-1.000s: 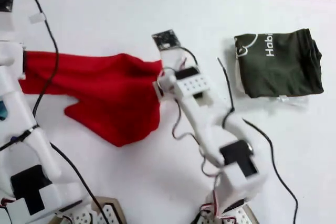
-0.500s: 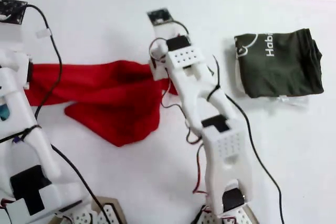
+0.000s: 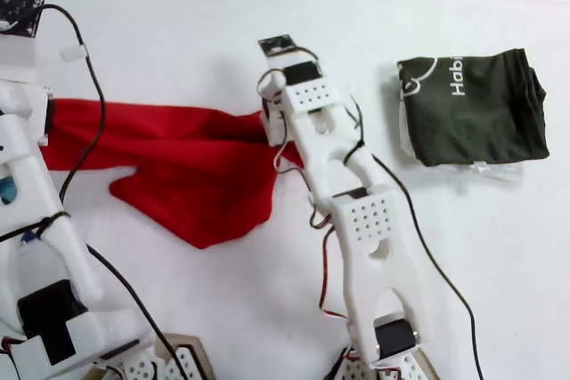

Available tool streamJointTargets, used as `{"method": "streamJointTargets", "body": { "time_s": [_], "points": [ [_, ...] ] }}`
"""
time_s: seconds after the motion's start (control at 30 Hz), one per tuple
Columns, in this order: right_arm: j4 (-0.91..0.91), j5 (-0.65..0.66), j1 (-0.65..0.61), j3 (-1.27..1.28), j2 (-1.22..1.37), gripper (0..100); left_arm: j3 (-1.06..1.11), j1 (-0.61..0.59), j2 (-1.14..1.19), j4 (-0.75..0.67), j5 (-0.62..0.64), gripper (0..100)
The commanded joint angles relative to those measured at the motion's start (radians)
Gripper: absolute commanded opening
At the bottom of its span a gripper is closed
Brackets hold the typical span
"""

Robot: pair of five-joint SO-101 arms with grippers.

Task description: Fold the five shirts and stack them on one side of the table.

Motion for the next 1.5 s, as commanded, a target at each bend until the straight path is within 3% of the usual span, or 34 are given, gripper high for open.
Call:
{"method": "streamJointTargets", "body": {
  "time_s": [0.0,0.17,0.33,0.73,0.93,1.2,1.47],
  "points": [
    [0.068,0.0,0.03,-0.135,-0.008,1.9,-0.005,-0.005,-0.046,-0.018,-0.005,3],
    [0.194,0.124,0.082,-0.47,-0.008,2.0,-0.047,0.028,-0.052,-0.008,0.003,3],
    [0.229,0.253,0.13,-0.76,-0.033,2.0,-0.234,0.117,-0.048,0.081,0.005,3],
    [0.229,0.264,0.219,-0.721,-0.498,2.0,-0.565,0.218,-0.054,0.46,0.005,3],
    [0.229,0.35,0.194,-0.351,-0.828,2.0,-0.417,0.112,-0.071,0.471,-0.009,3],
    [0.217,0.489,0.093,0.443,-1.236,2.1,0.087,0.124,-0.064,0.443,-0.183,3],
    [-0.074,0.489,0.047,1.237,-1.564,2.1,0.41,0.13,-0.064,0.439,-0.385,3]
  ]
}}
